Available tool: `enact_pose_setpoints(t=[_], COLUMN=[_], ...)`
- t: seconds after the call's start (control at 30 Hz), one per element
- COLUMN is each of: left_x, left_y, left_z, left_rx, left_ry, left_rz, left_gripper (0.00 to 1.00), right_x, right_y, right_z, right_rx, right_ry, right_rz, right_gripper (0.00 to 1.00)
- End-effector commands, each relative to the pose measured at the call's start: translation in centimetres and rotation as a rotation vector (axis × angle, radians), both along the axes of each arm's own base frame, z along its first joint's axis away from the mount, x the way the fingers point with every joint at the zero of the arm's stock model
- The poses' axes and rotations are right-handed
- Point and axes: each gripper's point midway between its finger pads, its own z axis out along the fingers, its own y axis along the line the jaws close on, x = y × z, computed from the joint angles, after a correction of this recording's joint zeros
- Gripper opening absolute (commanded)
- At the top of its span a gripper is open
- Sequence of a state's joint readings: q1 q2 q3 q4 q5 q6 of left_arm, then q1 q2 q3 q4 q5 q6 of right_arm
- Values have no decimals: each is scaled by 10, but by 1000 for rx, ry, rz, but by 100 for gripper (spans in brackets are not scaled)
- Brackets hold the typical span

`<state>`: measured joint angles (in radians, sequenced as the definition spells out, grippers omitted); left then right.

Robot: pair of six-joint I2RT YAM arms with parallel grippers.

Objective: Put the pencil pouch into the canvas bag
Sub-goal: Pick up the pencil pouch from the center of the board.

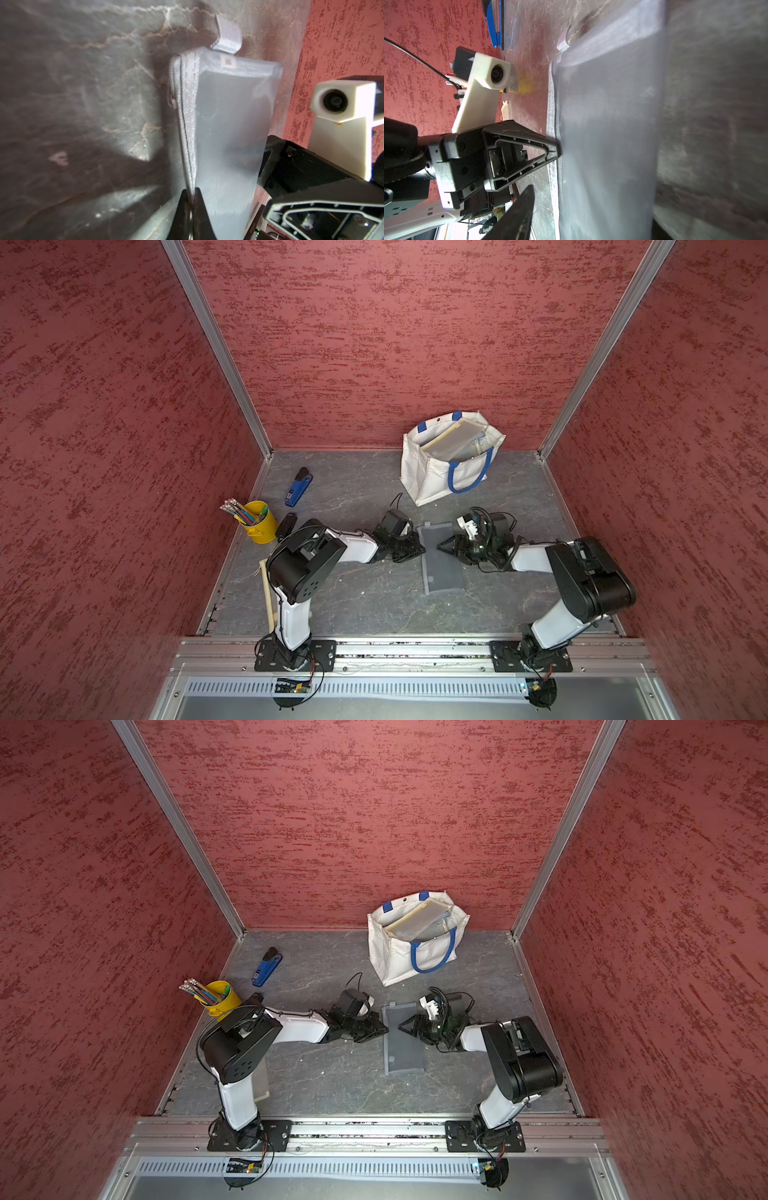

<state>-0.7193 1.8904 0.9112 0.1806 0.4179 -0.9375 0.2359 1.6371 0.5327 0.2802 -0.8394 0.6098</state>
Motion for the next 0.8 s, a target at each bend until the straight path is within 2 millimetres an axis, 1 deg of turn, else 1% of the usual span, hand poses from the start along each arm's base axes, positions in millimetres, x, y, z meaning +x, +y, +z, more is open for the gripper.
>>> enact_pose_setpoints(t=[0.0,0.13,0.17,0.27,0.3,0.4,0.47,0.5,0.53,0.63,0.7,0.77], left_x=[0,2,3,3,2,0,-2,-4,-5,-8,-9,-9], left_y=[0,2,3,7,9,21,31,36,42,59,70,81], left_z=[13,29,33,53,61,85,105,114,124,151,165,178], left_rx=[-17,-22,-23,-35,-33,-27,-19,-6,7,50,72,95], left_ry=[-40,-75,-85,-124,-143,-188,-233,-254,-279,-346,-383,-417], left_rz=[-8,-14,-13,-10,-9,12,24,28,29,34,41,47], left_gripper=[0,0,1,13,20,49,65,76,82,93,99,100], right_x=[2,5,6,10,12,16,21,24,29,43,56,71], right_y=[9,12,12,10,9,6,3,2,0,-3,-5,-8], right_z=[21,37,41,64,75,113,139,155,173,222,250,270], right_rx=[54,70,68,64,61,49,32,23,12,-12,-24,-42], right_ry=[-61,-91,-100,-149,-170,-244,-290,-319,-352,-435,-472,-487], right_rz=[38,42,42,26,18,-3,-20,-29,-44,-80,-110,-157], right_gripper=[53,25,20,5,0,0,0,0,0,0,0,0])
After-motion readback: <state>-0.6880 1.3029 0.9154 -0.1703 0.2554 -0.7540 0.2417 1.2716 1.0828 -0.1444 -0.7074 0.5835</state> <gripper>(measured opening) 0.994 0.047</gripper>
